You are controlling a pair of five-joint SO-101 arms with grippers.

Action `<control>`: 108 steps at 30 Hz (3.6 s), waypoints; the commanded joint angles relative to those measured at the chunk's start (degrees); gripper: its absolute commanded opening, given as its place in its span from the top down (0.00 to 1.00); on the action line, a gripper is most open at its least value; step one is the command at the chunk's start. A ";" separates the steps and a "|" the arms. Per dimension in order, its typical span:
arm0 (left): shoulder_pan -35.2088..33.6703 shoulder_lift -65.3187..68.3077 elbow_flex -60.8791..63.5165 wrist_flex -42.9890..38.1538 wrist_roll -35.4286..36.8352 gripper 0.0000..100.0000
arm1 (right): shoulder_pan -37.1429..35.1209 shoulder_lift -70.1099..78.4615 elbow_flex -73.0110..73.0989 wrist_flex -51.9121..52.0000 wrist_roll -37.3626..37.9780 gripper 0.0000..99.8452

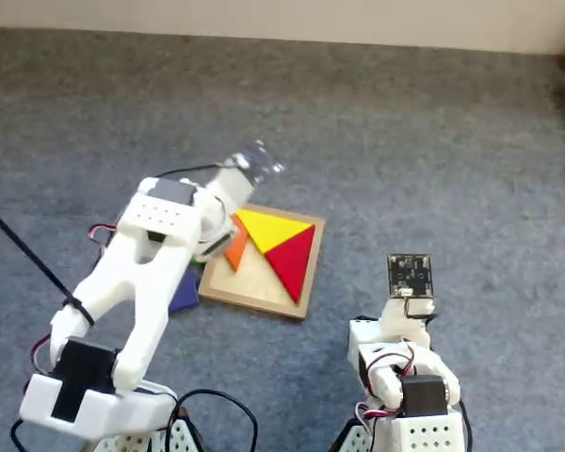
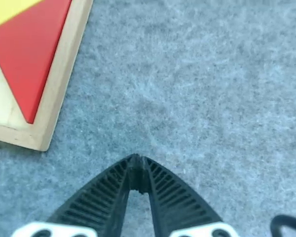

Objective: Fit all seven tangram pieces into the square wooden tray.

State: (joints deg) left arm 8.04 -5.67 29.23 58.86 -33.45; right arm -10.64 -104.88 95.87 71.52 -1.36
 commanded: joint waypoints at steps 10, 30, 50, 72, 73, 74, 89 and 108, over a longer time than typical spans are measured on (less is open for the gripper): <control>13.14 4.09 -0.92 0.44 -18.11 0.92 | -0.22 -0.92 6.46 0.22 0.53 0.99; 17.36 5.23 -0.40 1.14 -14.42 0.75 | -0.31 -1.01 6.46 0.22 0.53 0.99; 9.10 -8.66 14.20 -14.42 -0.35 0.75 | -0.40 -1.10 6.46 0.22 0.53 0.99; 7.43 -1.63 14.29 -20.75 2.55 0.75 | -0.48 -1.10 6.46 0.22 0.53 0.99; 7.96 -0.04 13.85 -21.01 2.55 0.75 | -0.48 -1.10 6.46 0.22 0.53 0.99; 8.57 1.36 13.58 -20.92 2.55 0.75 | -0.48 -1.10 6.46 0.22 0.53 0.99; 14.64 -11.47 21.85 -20.92 2.73 0.75 | -0.48 -1.10 6.46 0.22 0.53 0.99; -1.54 -17.98 14.99 -21.01 16.35 0.75 | -0.48 -1.10 6.46 0.22 0.53 0.99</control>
State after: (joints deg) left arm 10.86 -21.58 49.63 38.46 -19.74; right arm -10.64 -104.88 95.87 71.52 -1.36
